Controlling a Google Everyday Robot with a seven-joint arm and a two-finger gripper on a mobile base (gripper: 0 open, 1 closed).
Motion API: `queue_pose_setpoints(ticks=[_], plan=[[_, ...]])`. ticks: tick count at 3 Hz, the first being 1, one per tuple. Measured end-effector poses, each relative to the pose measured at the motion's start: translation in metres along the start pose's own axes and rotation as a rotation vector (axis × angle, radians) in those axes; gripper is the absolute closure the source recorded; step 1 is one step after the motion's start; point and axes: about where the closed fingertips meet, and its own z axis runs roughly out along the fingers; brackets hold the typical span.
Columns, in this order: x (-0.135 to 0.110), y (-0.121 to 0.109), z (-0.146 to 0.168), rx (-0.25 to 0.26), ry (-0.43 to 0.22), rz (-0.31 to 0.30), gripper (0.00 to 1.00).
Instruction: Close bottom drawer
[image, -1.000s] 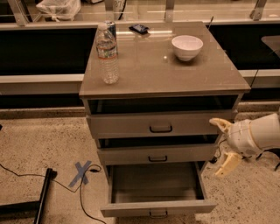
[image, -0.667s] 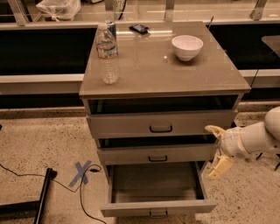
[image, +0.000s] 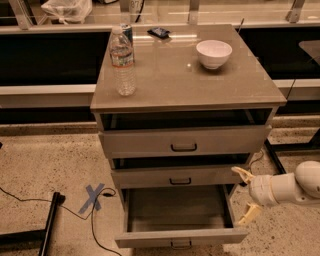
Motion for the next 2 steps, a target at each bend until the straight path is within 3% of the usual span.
queue_pose_setpoints(ticks=[1, 2], plan=[[0.006, 0.0, 0.009, -0.004, -0.002, -0.037, 0.0], [0.029, -0.007, 0.041, 0.01, 0.011, -0.012, 0.0]])
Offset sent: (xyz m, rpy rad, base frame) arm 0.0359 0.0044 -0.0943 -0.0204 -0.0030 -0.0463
